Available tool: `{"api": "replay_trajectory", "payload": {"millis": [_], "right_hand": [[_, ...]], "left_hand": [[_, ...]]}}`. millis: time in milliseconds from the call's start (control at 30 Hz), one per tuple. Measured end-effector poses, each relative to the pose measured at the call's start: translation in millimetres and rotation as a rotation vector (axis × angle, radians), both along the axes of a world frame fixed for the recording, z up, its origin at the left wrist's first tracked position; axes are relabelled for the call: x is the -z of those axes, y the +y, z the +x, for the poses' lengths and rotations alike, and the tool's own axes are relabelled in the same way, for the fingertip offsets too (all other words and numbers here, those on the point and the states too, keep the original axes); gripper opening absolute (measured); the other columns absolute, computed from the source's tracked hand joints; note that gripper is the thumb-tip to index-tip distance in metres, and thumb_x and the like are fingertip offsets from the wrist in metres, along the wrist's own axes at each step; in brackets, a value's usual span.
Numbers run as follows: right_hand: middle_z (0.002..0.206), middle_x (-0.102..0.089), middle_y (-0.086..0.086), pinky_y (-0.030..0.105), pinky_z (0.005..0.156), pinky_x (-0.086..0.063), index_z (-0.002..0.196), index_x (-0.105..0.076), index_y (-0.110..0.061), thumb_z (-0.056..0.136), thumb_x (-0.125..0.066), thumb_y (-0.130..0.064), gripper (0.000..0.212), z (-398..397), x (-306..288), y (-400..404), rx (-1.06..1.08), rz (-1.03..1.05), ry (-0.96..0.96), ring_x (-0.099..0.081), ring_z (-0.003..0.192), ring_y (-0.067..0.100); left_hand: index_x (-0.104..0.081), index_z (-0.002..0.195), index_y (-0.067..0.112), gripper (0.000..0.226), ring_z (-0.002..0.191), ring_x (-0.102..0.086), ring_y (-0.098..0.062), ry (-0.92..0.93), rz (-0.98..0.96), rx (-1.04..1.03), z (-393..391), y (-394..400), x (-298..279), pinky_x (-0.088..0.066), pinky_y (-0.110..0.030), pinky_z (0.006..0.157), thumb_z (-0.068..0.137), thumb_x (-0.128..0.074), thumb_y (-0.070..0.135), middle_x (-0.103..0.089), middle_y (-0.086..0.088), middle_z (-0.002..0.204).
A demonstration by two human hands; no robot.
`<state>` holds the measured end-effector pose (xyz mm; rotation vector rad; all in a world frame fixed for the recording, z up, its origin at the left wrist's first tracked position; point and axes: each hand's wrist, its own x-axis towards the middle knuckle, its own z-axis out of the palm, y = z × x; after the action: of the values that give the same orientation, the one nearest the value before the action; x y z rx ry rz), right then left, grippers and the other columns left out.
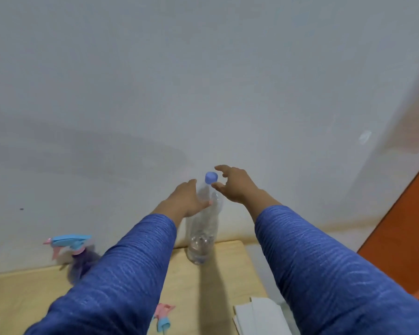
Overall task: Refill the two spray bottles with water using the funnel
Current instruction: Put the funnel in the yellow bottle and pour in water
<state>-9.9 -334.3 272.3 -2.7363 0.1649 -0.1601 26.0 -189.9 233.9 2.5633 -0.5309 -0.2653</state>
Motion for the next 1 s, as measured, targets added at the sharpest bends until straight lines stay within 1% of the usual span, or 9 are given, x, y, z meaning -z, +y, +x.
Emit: {"api": "replay_trajectory", "payload": {"millis": [67, 133, 200, 400, 533, 600, 667, 767, 1000], "right_hand": [[0.133, -0.053, 0.008, 0.033, 0.099, -0.04, 0.141, -0.038, -0.023, 0.09, -0.058, -0.036, 0.056, 12, 9, -9, -0.041, 0.07, -0.038, -0.054, 0.117, 0.024], [0.127, -0.059, 0.005, 0.032, 0.096, -0.044, 0.133, -0.049, -0.022, 0.087, -0.062, -0.037, 0.05, 21, 18, -14, -0.075, 0.172, -0.086, -0.058, 0.111, 0.021], [0.118, -0.064, 0.002, 0.029, 0.091, -0.047, 0.125, -0.056, -0.021, 0.085, -0.066, -0.035, 0.043, 25, 25, -16, -0.098, 0.273, -0.134, -0.061, 0.104, 0.019], [0.107, -0.068, 0.0, 0.02, 0.077, -0.043, 0.115, -0.061, -0.017, 0.084, -0.067, -0.031, 0.035, 14, 34, -15, -0.124, 0.28, -0.243, -0.063, 0.089, 0.015], [0.103, -0.068, -0.001, 0.023, 0.079, -0.048, 0.113, -0.062, -0.017, 0.082, -0.069, -0.031, 0.035, -16, 33, -5, -0.092, 0.308, -0.298, -0.063, 0.088, 0.014], [0.099, -0.068, -0.001, 0.019, 0.077, -0.047, 0.112, -0.06, -0.018, 0.079, -0.073, -0.033, 0.039, -36, 32, 3, -0.043, 0.397, -0.339, -0.063, 0.087, 0.013], [0.095, -0.067, -0.003, 0.015, 0.073, -0.046, 0.106, -0.06, -0.017, 0.075, -0.076, -0.036, 0.04, -56, 32, 14, 0.005, 0.45, -0.367, -0.062, 0.085, 0.011], [0.09, -0.061, -0.004, 0.011, 0.065, -0.04, 0.091, -0.06, -0.016, 0.072, -0.078, -0.039, 0.035, -81, 37, 31, 0.054, 0.35, -0.429, -0.055, 0.077, 0.009], [0.081, -0.054, -0.003, 0.01, 0.061, -0.033, 0.082, -0.06, -0.009, 0.073, -0.076, -0.035, 0.032, -131, 52, 54, 0.131, 0.293, -0.472, -0.046, 0.07, 0.006]], "left_hand": [[-0.012, 0.15, 0.012, 0.093, 0.136, -0.033, -0.025, 0.016, -0.128, -0.053, 4, -15, 12, -0.034, -0.033, 0.103, 0.082, -0.061, 0.052, -0.028, -0.008, 0.152], [-0.023, 0.145, 0.015, 0.085, 0.124, -0.045, -0.024, -0.003, -0.238, -0.097, 8, -28, 23, -0.039, -0.028, 0.088, 0.08, -0.066, 0.048, -0.041, -0.006, 0.142], [-0.029, 0.141, 0.02, 0.079, 0.116, -0.049, -0.023, -0.008, -0.336, -0.142, 8, -35, 34, -0.036, -0.026, 0.08, 0.078, -0.07, 0.043, -0.049, -0.004, 0.133], [-0.033, 0.138, 0.025, 0.08, 0.119, -0.047, -0.021, -0.017, -0.505, -0.197, -8, -36, 46, -0.035, -0.025, 0.083, 0.072, -0.078, 0.036, -0.049, -0.001, 0.131], [-0.036, 0.138, 0.029, 0.082, 0.122, -0.047, -0.019, -0.044, -0.559, -0.161, -33, -23, 46, -0.037, -0.024, 0.09, 0.07, -0.08, 0.038, -0.05, 0.0, 0.133], [-0.04, 0.136, 0.032, 0.081, 0.122, -0.047, -0.018, -0.047, -0.599, -0.153, -48, -14, 44, -0.04, -0.026, 0.094, 0.067, -0.081, 0.04, -0.051, 0.001, 0.133], [-0.045, 0.129, 0.035, 0.076, 0.121, -0.048, -0.016, -0.028, -0.633, -0.121, -64, -3, 42, -0.041, -0.026, 0.096, 0.064, -0.083, 0.04, -0.052, 0.001, 0.131], [-0.047, 0.117, 0.043, 0.067, 0.12, -0.049, -0.014, 0.005, -0.635, -0.054, -89, 12, 46, -0.04, -0.025, 0.093, 0.061, -0.085, 0.041, -0.052, 0.002, 0.129], [-0.045, 0.134, 0.03, 0.082, 0.12, -0.049, -0.013, 0.059, -0.604, 0.041, -130, 35, 62, -0.037, -0.023, 0.089, 0.062, -0.083, 0.043, -0.052, 0.002, 0.133]]}}
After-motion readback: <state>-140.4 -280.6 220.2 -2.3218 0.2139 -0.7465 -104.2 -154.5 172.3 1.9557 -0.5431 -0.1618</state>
